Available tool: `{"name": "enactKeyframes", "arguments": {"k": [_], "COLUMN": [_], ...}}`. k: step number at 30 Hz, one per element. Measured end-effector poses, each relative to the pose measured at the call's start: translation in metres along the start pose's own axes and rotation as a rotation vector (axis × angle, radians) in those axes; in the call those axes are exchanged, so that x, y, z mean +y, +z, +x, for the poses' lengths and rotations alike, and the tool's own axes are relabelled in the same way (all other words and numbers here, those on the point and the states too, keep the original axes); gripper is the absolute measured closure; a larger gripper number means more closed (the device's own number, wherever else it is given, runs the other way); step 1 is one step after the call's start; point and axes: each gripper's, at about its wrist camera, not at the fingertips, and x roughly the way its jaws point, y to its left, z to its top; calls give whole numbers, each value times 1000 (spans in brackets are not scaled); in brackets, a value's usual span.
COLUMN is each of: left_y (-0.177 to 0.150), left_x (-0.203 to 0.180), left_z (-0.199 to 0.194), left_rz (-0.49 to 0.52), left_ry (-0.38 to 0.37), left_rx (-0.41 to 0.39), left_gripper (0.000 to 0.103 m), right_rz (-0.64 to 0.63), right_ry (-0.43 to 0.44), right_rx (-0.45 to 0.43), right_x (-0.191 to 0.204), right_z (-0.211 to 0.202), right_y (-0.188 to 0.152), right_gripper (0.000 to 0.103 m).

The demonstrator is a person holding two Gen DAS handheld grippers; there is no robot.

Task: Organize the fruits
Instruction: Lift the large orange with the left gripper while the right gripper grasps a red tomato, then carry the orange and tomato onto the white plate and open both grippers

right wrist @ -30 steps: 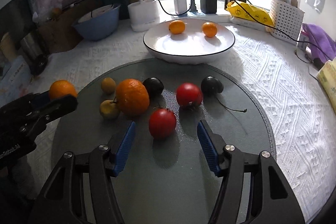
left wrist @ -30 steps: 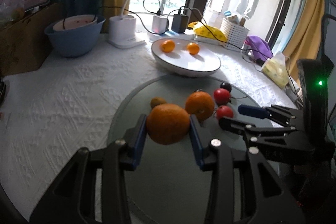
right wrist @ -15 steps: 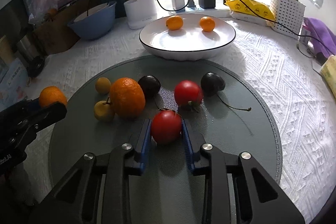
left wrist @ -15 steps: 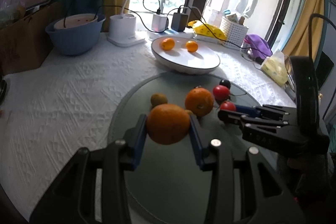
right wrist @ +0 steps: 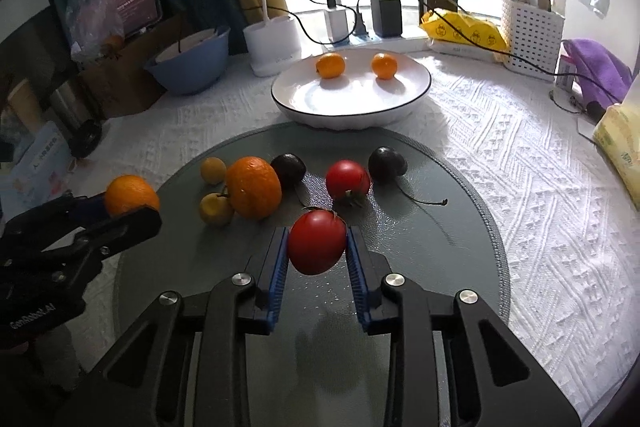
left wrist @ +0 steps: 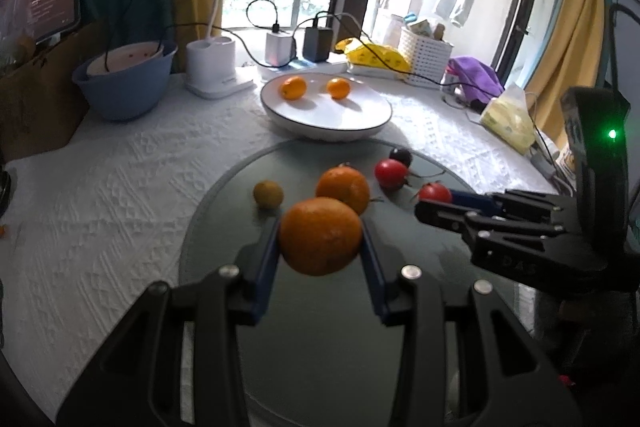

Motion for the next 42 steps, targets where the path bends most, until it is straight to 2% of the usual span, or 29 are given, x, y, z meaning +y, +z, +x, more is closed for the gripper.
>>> {"name": "enactKeyframes", "arguments": {"k": [11, 21, 31, 42], "left_y": [10, 33, 58, 78], "left_x": [-19, -24, -12, 15], "left_z": [-12, -9, 10, 52], "left_rz": [42, 74, 99, 80], "left_ry": [0, -7, 13, -2], "left_rx": [-29, -54, -71, -40], "left_gripper": [63, 63, 62, 62], "right_rz": [-20, -23, -29, -62], "right_ry": [18, 4, -18, -7], "right_rx": [-73, -130, -152, -113], "right_x": [1, -7, -18, -16], "right_z": [-32, -44, -32, 2], "right_y": [3, 22, 55, 71], "right_gripper": [72, 72, 72, 72]}}
